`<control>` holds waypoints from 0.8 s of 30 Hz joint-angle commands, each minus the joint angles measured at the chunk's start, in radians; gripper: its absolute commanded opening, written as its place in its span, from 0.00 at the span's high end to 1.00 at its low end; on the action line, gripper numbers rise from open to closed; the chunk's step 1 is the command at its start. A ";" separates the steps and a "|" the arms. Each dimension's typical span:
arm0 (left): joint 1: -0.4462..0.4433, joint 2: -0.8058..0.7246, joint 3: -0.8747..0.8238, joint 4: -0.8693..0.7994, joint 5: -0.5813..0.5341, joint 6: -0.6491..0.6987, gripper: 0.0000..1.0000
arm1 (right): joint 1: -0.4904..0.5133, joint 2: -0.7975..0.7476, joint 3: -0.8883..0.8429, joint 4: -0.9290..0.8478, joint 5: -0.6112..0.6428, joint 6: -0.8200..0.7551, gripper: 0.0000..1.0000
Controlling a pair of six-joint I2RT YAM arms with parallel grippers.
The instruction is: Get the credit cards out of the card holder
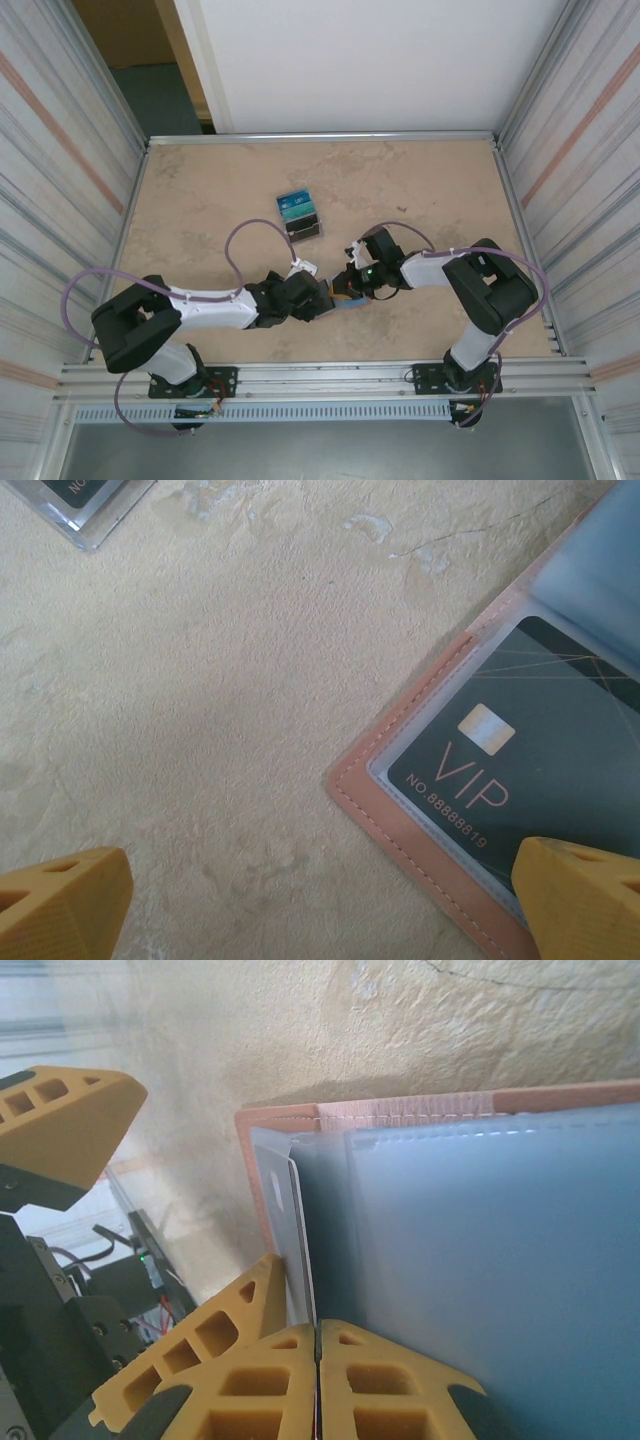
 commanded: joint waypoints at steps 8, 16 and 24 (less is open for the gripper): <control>-0.008 0.054 0.005 -0.089 0.003 -0.004 0.01 | -0.025 -0.012 -0.030 0.088 -0.049 0.038 0.97; -0.008 0.058 0.007 -0.098 0.001 -0.004 0.01 | -0.049 -0.029 -0.046 0.102 -0.059 0.041 0.96; -0.008 0.067 0.013 -0.100 0.005 -0.006 0.01 | -0.058 -0.041 -0.060 0.126 -0.072 0.050 0.96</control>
